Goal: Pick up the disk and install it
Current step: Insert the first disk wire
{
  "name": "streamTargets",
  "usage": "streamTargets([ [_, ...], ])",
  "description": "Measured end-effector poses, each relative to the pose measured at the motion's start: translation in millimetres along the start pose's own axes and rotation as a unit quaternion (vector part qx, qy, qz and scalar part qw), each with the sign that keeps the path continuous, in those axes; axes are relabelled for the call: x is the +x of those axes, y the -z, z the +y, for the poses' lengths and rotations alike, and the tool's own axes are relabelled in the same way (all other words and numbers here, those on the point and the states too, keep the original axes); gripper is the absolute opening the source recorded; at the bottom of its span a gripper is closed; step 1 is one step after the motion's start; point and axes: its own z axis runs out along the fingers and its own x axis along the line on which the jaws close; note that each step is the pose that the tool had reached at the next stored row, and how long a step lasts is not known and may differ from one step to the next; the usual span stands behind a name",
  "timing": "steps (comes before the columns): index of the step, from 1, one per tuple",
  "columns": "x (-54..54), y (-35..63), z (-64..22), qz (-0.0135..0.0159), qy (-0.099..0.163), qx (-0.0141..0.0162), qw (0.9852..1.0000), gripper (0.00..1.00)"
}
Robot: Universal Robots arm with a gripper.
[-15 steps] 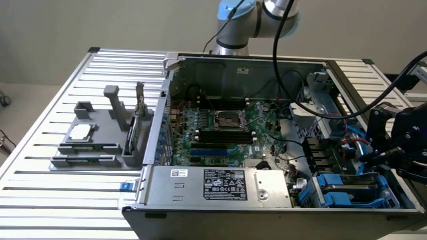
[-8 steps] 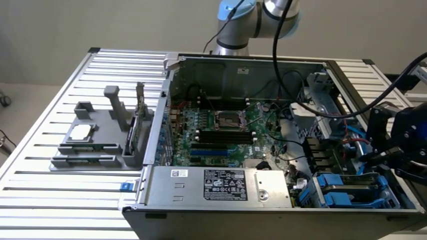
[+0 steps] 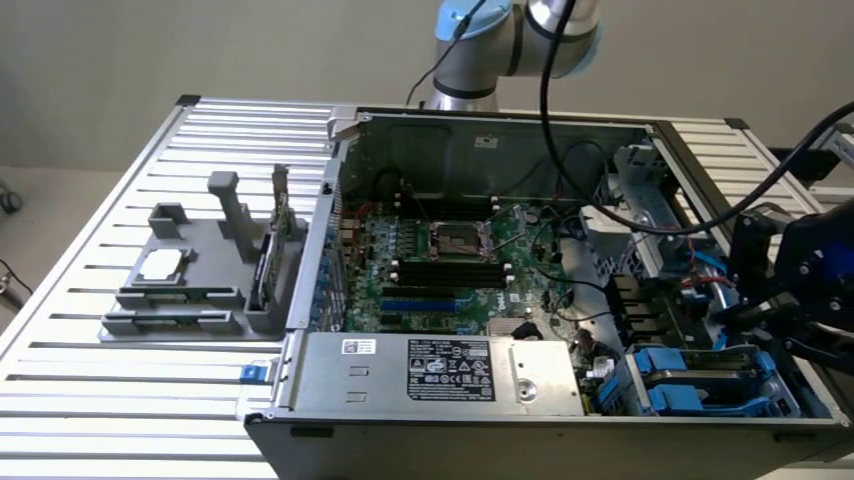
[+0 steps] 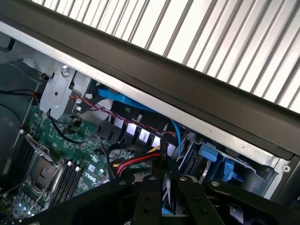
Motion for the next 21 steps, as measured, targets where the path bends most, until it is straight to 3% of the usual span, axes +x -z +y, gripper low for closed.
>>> streamTargets([
  [2, 0.5, 0.0, -1.1, -0.0033, -0.001, 0.0010, 1.0000, 0.16],
  [5, 1.6, 0.1, -3.4, -0.0130, -0.002, 0.0054, 0.9999, 0.16],
  [7, 2.1, 0.5, -4.3, -0.0175, -0.003, 0.0072, 0.9998, 0.16],
  [14, 3.7, 6.2, -3.8, -0.0207, -0.020, 0.0033, 0.9996, 0.16],
  [16, 3.9, 6.9, -3.7, -0.0231, -0.026, 0.0027, 0.9994, 0.16],
  [18, 3.9, 7.0, -3.7, -0.0306, -0.030, 0.0047, 0.9991, 0.16],
  [21, 4.0, 7.0, -3.9, -0.0446, -0.035, 0.0090, 0.9984, 0.16],
])
